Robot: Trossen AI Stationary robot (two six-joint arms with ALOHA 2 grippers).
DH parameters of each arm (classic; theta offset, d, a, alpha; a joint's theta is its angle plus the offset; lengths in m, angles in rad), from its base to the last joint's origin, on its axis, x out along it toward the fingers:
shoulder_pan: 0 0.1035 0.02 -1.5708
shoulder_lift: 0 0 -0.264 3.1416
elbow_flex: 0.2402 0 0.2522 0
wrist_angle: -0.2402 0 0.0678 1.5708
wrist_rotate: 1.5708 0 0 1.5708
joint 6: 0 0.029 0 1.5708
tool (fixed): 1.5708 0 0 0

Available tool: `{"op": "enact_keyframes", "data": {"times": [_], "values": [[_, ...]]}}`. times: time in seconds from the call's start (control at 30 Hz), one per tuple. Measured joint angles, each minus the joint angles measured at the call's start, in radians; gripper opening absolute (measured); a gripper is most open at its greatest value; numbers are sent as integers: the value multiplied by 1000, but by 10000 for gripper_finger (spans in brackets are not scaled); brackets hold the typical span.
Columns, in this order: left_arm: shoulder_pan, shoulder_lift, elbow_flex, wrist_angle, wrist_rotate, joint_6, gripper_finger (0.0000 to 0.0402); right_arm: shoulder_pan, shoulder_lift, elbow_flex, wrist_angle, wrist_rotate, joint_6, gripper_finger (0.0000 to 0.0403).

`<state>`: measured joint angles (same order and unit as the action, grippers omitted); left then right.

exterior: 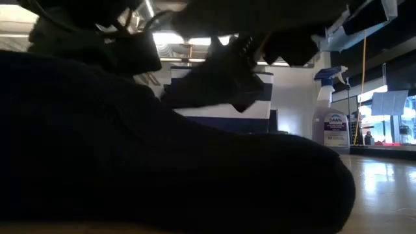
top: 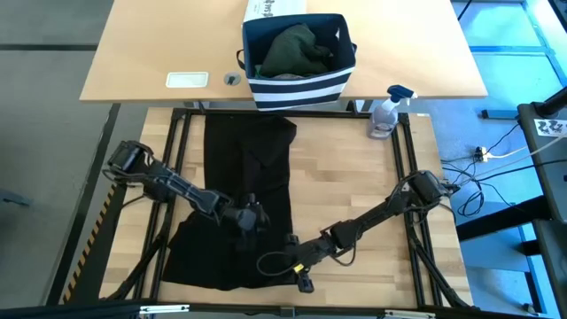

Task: Fold Laundry from Bin
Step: Fold the black shirt

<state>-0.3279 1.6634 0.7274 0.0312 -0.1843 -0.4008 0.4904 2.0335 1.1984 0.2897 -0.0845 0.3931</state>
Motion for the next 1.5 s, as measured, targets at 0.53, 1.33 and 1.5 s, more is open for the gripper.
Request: {"op": "enact_keyframes", "data": {"times": [0.53,1.33,1.5], "values": [[16,35,1,109,39,-8,113,15,51,0,66,17,23,264],[135,115,3,166,102,20,113,18,100,1,47,74,24,264],[153,116,2,165,101,20,113,18,98,2,1,164,-2,234]]}}
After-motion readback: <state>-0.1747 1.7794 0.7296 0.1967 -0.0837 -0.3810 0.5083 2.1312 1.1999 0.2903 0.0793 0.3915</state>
